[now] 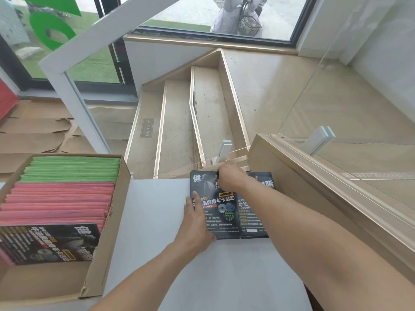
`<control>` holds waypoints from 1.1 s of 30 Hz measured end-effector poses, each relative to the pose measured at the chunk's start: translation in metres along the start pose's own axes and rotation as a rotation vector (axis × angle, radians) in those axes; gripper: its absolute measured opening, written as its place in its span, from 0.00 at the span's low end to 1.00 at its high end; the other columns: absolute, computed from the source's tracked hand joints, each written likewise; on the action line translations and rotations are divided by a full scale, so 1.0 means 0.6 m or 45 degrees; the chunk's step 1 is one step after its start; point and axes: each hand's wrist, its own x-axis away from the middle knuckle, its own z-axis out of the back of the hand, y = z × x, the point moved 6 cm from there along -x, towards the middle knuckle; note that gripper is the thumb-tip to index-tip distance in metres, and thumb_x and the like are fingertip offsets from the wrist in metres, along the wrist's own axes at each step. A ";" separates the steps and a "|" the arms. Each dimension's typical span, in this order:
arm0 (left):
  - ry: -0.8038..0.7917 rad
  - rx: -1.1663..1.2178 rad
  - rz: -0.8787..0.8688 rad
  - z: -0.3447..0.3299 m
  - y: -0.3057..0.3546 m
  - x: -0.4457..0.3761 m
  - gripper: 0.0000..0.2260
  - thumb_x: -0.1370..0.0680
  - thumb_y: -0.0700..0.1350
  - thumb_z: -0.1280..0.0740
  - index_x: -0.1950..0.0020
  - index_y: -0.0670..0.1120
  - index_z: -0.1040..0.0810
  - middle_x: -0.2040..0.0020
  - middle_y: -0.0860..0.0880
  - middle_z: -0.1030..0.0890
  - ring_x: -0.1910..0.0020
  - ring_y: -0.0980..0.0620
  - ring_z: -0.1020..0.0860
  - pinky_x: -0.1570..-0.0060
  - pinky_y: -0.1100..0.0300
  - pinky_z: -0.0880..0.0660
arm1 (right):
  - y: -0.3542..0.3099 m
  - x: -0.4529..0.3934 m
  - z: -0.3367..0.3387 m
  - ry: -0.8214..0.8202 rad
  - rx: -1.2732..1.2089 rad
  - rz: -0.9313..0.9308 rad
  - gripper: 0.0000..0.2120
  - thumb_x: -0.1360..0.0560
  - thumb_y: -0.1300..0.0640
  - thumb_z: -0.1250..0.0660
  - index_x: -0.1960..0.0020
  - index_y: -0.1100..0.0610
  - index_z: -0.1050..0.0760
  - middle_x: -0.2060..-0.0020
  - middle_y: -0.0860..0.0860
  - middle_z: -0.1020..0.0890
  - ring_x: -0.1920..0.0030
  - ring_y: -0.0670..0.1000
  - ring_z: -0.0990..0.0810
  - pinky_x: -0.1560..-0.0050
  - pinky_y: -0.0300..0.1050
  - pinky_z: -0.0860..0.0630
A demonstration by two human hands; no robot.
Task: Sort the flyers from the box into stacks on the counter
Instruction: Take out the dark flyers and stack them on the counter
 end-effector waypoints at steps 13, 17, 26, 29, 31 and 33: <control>0.094 -0.034 0.046 -0.014 -0.004 0.001 0.62 0.29 0.48 0.20 0.21 0.48 0.73 0.18 0.42 0.65 0.18 0.42 0.56 0.21 0.49 0.45 | 0.134 -0.010 -0.004 -0.132 -0.109 -0.115 0.17 0.15 0.48 0.47 0.31 0.48 0.26 0.33 0.54 0.23 0.34 0.59 0.27 0.31 0.63 0.32; 0.103 -0.067 0.051 -0.013 -0.005 -0.001 0.62 0.29 0.49 0.20 0.20 0.47 0.71 0.18 0.42 0.64 0.18 0.43 0.54 0.21 0.51 0.43 | 0.131 -0.001 -0.006 -0.058 -0.110 -0.073 0.17 0.15 0.48 0.48 0.32 0.48 0.26 0.35 0.53 0.22 0.35 0.59 0.27 0.33 0.62 0.32; 0.094 -0.098 0.054 -0.011 -0.003 0.010 0.58 0.28 0.48 0.23 0.19 0.48 0.69 0.18 0.43 0.63 0.19 0.43 0.47 0.24 0.53 0.39 | 0.128 0.005 -0.007 -0.036 -0.111 -0.038 0.16 0.16 0.51 0.46 0.32 0.49 0.27 0.33 0.52 0.24 0.34 0.57 0.28 0.34 0.63 0.35; 0.085 -0.153 0.060 -0.010 0.000 0.014 0.60 0.29 0.54 0.22 0.20 0.49 0.71 0.19 0.43 0.67 0.18 0.41 0.54 0.21 0.49 0.45 | 0.123 0.008 -0.003 -0.033 -0.088 -0.023 0.16 0.16 0.52 0.46 0.32 0.49 0.27 0.32 0.51 0.24 0.34 0.57 0.27 0.31 0.63 0.36; 0.154 -0.413 -0.019 -0.010 0.017 0.018 0.64 0.31 0.65 0.24 0.21 0.49 0.74 0.22 0.43 0.74 0.20 0.40 0.68 0.21 0.43 0.59 | 0.124 0.009 -0.002 -0.039 -0.068 -0.034 0.17 0.16 0.51 0.47 0.33 0.50 0.26 0.34 0.52 0.23 0.35 0.57 0.26 0.30 0.62 0.36; 0.189 -0.610 -0.196 -0.028 0.054 0.020 0.63 0.31 0.70 0.28 0.22 0.50 0.75 0.24 0.43 0.78 0.24 0.42 0.76 0.22 0.42 0.66 | 0.131 0.005 -0.004 -0.058 -0.044 -0.061 0.17 0.18 0.53 0.48 0.36 0.52 0.25 0.36 0.54 0.21 0.37 0.58 0.24 0.31 0.60 0.35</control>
